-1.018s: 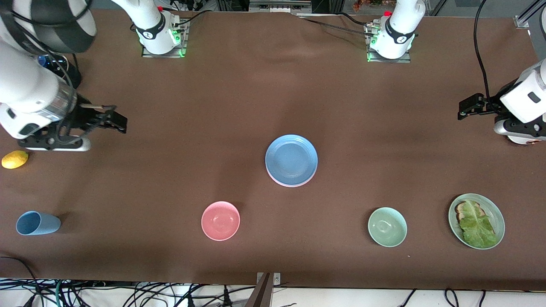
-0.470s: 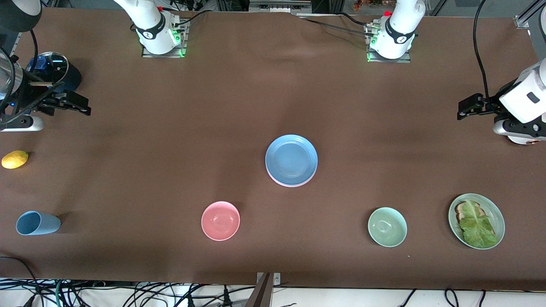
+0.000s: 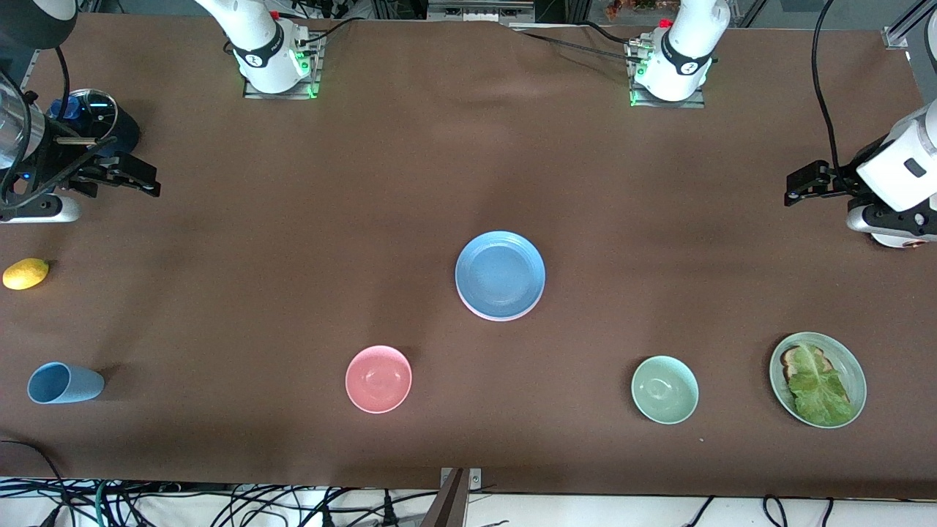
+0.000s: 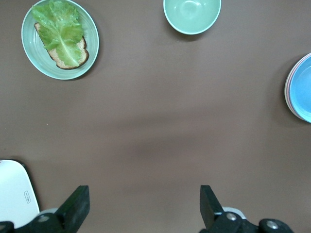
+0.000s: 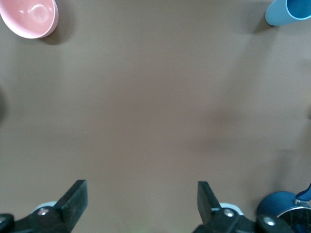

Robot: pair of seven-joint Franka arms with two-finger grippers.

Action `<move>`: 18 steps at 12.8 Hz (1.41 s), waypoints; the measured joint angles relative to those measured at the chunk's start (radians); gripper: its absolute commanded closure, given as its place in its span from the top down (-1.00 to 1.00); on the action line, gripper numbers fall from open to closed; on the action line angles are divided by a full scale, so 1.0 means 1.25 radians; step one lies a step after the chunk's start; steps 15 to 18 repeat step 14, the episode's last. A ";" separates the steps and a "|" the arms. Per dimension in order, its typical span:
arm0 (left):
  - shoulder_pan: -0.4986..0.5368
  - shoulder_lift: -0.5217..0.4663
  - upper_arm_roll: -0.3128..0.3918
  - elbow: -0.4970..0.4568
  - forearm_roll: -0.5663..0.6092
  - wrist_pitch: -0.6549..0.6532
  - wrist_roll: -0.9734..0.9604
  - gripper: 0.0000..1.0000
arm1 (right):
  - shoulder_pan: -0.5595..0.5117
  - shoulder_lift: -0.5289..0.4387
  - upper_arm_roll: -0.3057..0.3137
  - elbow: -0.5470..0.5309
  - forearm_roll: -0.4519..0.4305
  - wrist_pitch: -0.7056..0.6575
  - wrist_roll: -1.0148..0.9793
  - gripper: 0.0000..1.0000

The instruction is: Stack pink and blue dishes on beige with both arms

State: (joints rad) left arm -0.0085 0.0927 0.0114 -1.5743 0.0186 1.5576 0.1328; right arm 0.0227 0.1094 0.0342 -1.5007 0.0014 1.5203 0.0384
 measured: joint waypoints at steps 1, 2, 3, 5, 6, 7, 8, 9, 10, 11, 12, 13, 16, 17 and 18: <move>0.000 0.000 0.000 0.000 0.000 0.000 0.000 1.00 | 0.000 0.000 0.000 0.003 0.000 0.000 0.000 1.00; 0.000 0.000 0.000 0.000 0.000 0.000 0.000 1.00 | -0.001 -0.001 -0.001 0.008 0.000 -0.001 0.001 1.00; 0.000 0.000 0.000 0.000 0.000 0.000 -0.001 1.00 | -0.001 -0.002 -0.001 0.009 0.000 -0.001 0.001 1.00; 0.000 0.000 0.000 0.000 0.000 0.000 -0.001 1.00 | -0.002 -0.003 -0.003 0.009 0.000 -0.001 0.001 1.00; 0.000 0.000 0.000 0.000 0.000 0.000 -0.001 1.00 | -0.003 -0.003 -0.003 0.009 0.000 -0.001 0.001 1.00; 0.000 0.000 0.000 0.000 0.000 0.000 -0.001 1.00 | -0.003 -0.003 -0.003 0.009 0.000 -0.002 0.001 1.00; 0.000 0.000 0.000 0.000 0.000 0.000 -0.001 1.00 | -0.003 -0.003 -0.003 0.009 0.000 -0.002 0.001 1.00; 0.000 0.000 0.000 0.000 0.000 0.000 -0.001 1.00 | -0.003 -0.003 -0.003 0.009 0.000 -0.002 0.001 1.00; 0.000 0.000 0.000 0.000 0.000 0.000 -0.001 1.00 | -0.003 -0.003 -0.003 0.009 0.000 -0.002 0.001 1.00; 0.000 0.000 0.000 0.000 0.000 0.000 -0.001 1.00 | -0.003 -0.003 -0.003 0.009 0.000 -0.002 0.001 1.00; 0.000 0.000 0.000 0.000 0.000 0.000 -0.001 1.00 | -0.003 -0.003 -0.003 0.009 0.000 -0.002 0.001 1.00; 0.000 0.000 0.000 0.000 0.000 0.000 -0.002 1.00 | -0.003 -0.003 -0.003 0.009 0.000 -0.002 0.001 1.00; 0.000 0.000 0.000 0.000 0.000 0.000 -0.002 1.00 | -0.003 -0.003 -0.003 0.009 0.000 -0.002 0.001 1.00; 0.000 0.000 0.000 0.000 0.000 0.000 -0.002 1.00 | -0.003 -0.003 -0.003 0.009 0.000 -0.002 0.001 1.00; 0.000 0.000 0.000 0.000 0.000 0.000 -0.002 1.00 | -0.003 -0.003 -0.003 0.009 0.000 -0.002 0.001 1.00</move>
